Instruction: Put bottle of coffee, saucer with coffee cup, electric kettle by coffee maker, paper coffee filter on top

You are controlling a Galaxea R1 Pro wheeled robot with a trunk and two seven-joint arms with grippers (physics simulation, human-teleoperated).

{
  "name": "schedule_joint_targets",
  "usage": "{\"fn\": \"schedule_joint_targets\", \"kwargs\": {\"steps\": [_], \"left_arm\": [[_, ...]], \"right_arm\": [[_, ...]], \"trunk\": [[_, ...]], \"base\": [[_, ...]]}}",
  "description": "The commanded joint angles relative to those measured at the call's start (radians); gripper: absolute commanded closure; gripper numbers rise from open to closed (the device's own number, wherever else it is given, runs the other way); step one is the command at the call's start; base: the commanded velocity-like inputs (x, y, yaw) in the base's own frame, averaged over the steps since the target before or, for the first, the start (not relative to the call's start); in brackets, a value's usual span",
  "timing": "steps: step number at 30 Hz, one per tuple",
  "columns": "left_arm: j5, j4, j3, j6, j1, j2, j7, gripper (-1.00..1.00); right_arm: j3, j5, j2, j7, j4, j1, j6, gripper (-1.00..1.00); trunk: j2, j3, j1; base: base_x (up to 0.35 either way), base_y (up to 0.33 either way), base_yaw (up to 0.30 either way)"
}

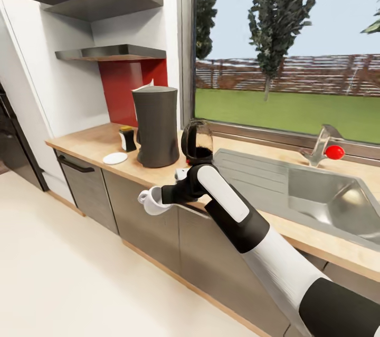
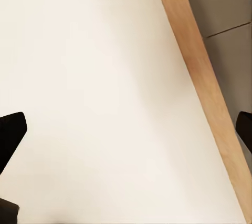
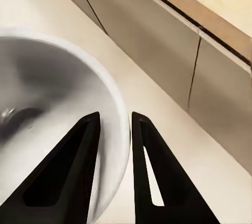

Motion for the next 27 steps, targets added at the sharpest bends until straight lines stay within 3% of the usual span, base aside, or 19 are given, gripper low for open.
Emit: {"fn": "schedule_joint_targets", "kwargs": {"steps": [1, 9, 27], "left_arm": [[0.008, 0.001, 0.004, 0.006, -0.001, 0.0, -0.006, -1.0], [0.008, 0.001, 0.004, 0.006, -0.001, 0.0, -0.006, -1.0], [0.008, 0.001, 0.004, 0.006, -0.001, 0.005, -0.007, -1.0]], "right_arm": [[0.0, -0.009, 0.0, -0.009, -0.001, -0.001, 0.006, 1.0], [0.0, -0.009, 0.0, -0.009, -0.001, -0.001, 0.006, 1.0], [0.0, -0.009, 0.0, -0.009, 0.001, -0.001, 0.005, 1.0]], "trunk": [[-0.001, -0.001, 0.0], [-0.001, -0.001, 0.0], [-0.001, -0.001, 0.0]], "base": [[0.0, 0.001, 0.269], [0.091, 0.086, 0.194], [0.189, 0.26, 0.009]]}}
